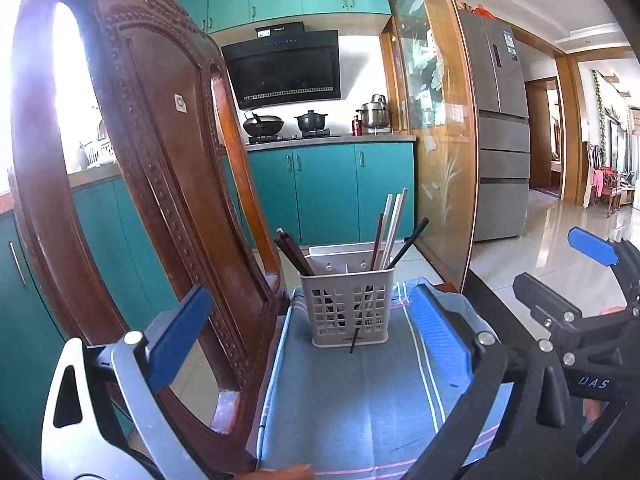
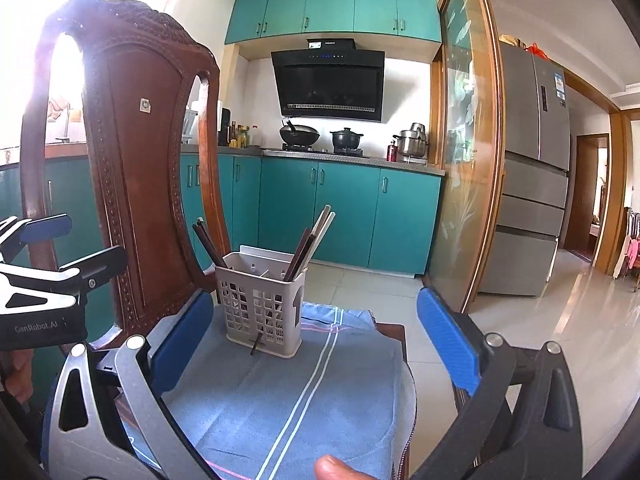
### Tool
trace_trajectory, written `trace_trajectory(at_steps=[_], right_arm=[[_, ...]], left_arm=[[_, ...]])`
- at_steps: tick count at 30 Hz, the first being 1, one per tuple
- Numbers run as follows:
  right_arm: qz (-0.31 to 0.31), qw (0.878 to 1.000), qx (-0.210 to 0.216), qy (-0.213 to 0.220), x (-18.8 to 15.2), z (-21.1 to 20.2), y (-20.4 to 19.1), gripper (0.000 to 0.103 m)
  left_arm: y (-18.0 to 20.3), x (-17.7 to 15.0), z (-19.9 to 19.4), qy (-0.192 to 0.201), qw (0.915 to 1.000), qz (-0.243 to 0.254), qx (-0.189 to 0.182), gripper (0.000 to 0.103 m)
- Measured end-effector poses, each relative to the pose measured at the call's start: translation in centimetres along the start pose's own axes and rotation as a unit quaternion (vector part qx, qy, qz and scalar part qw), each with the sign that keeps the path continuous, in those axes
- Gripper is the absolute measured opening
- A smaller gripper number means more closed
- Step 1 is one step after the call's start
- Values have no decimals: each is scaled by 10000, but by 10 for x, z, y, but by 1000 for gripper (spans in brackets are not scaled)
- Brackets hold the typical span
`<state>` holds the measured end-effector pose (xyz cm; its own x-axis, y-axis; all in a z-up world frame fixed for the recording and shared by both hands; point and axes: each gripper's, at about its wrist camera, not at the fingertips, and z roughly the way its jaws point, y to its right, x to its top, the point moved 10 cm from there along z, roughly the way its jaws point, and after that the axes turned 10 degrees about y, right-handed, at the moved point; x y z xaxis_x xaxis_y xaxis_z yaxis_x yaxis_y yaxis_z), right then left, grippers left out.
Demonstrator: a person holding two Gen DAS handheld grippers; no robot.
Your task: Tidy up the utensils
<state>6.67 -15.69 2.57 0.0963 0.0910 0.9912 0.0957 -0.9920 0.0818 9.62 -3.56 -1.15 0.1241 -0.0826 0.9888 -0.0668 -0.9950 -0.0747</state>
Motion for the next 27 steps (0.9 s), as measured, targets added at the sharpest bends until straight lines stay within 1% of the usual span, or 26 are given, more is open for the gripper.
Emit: trace_trajectory(at_steps=[7, 27], right_arm=[[-1, 10000, -40, -16, 0, 0, 1, 100], [-6, 10000, -67, -19, -1, 1, 4, 100]], left_arm=[[-3, -1, 4, -77, 9999, -125, -47, 99], [5, -3, 6, -118, 9999, -39, -102, 99]])
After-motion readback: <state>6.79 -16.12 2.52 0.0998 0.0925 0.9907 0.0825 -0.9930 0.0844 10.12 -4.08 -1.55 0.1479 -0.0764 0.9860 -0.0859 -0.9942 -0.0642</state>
